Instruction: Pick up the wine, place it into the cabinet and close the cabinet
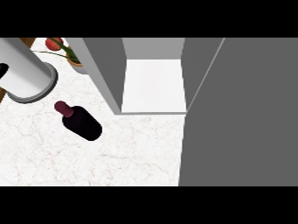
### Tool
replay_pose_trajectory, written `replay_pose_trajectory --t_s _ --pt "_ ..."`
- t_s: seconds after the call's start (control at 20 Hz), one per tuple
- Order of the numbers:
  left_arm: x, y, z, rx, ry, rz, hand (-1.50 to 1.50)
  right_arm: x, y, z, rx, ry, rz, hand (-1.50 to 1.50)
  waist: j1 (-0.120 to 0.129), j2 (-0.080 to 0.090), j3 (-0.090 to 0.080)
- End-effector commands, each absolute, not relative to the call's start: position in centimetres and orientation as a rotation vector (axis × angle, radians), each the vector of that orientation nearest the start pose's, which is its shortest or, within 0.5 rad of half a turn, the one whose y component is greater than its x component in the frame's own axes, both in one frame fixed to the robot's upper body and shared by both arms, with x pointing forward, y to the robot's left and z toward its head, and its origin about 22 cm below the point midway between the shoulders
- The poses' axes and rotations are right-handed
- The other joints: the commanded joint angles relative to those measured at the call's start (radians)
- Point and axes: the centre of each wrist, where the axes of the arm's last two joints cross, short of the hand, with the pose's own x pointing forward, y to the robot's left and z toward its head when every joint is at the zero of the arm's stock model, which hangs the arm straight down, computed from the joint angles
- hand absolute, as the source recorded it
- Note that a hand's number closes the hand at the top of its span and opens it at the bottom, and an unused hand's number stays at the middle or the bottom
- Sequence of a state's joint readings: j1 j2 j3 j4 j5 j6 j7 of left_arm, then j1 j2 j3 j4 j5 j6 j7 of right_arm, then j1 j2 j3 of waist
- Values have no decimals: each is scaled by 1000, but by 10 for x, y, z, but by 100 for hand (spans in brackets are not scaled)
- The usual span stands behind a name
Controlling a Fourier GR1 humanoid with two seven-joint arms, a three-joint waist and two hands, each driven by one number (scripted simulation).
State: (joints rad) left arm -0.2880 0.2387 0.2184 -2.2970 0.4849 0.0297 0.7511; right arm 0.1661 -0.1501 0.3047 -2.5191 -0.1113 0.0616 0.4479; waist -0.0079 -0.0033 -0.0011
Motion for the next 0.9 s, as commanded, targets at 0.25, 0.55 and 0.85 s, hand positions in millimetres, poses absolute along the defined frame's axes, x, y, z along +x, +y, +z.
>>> replay_pose_trajectory --t_s 0.25,0.55,0.85 --pt "218 310 200 -248 -1785 -55 -150 84 -203 208 384 -1918 284 -150 -2 2 -1" --pt "217 311 177 -235 -1736 -50 -150 84 -211 214 368 -1955 312 -150 -2 2 0" --pt "236 334 144 -205 -1696 -27 -150 89 -201 213 390 -1932 301 -150 -2 2 0"
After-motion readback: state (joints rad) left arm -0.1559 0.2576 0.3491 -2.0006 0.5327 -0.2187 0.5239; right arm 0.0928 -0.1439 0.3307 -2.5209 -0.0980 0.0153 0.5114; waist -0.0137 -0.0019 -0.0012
